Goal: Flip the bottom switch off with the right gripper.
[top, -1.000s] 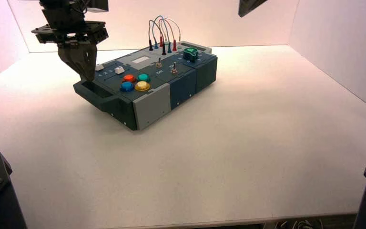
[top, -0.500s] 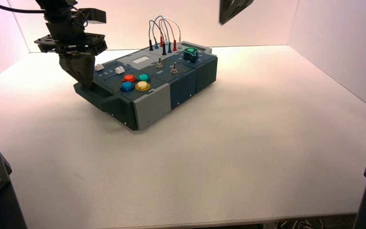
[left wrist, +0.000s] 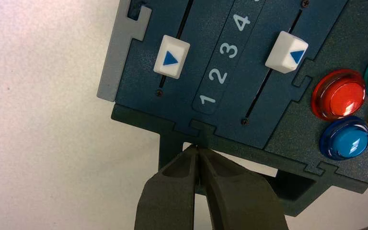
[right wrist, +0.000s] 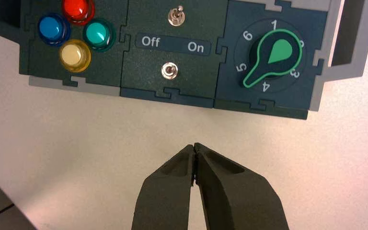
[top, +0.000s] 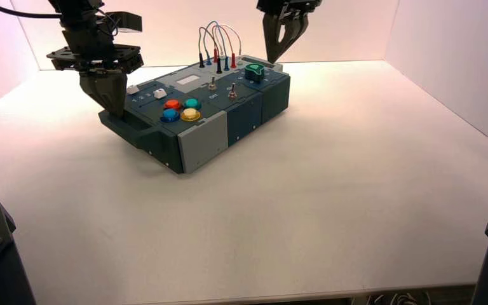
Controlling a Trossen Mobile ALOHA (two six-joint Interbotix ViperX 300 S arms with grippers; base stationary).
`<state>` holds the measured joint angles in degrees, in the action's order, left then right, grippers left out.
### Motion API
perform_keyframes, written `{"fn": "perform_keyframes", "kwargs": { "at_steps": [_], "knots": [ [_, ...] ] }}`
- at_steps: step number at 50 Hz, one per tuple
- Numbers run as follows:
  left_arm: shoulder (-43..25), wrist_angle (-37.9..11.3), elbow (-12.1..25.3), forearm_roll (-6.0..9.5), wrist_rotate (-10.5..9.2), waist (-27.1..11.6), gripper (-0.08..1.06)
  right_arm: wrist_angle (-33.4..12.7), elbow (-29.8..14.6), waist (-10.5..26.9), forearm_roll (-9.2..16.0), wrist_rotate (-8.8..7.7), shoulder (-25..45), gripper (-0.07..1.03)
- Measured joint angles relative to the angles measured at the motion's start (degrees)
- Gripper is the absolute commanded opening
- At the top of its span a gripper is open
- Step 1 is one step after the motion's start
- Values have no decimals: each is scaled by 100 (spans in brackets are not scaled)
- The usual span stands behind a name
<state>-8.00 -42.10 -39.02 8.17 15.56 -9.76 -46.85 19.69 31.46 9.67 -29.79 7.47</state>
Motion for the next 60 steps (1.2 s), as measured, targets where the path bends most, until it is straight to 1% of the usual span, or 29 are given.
{"fn": "perform_keyframes", "kwargs": {
  "at_steps": [19, 31, 34, 36, 38, 39, 42, 43, 44, 46, 50, 60],
  "knots": [
    [-9, -9, 0, 0, 9, -9, -3, 105, -290, 185, -18, 0, 387, -2],
    [0, -9, 9, 0, 9, -9, -3, 492, -325, 369, -26, 0, 668, -2],
    [0, -9, 0, 0, 0, -9, -3, 677, -334, 404, -53, 62, 729, -2],
    [0, -9, 0, 0, 9, -9, -3, 721, -334, 404, -79, 70, 747, -2],
    [0, -9, 9, 0, 0, -9, -3, 835, -334, 431, -158, 132, 791, -2],
    [0, -9, 9, 0, 0, -9, -3, 835, -334, 431, -158, 132, 791, -2],
    [0, -9, 9, 0, 9, -9, -3, 905, -334, 475, -308, 211, 853, -2],
    [0, -9, 9, 0, 9, -9, -3, 905, -334, 475, -308, 211, 853, -2],
    [0, -9, 0, 0, 9, -9, -3, 923, -325, 510, -396, 246, 896, -2],
    [0, -9, 0, 9, 0, -9, -3, 932, -325, 519, -431, 264, 914, -2],
    [9, -18, 0, 0, 0, -9, -3, 976, -334, 563, -536, 281, 976, -2],
    [9, -9, 0, 9, 0, -9, -3, 1125, -343, 606, -606, 281, 1037, -2]
  ]
}}
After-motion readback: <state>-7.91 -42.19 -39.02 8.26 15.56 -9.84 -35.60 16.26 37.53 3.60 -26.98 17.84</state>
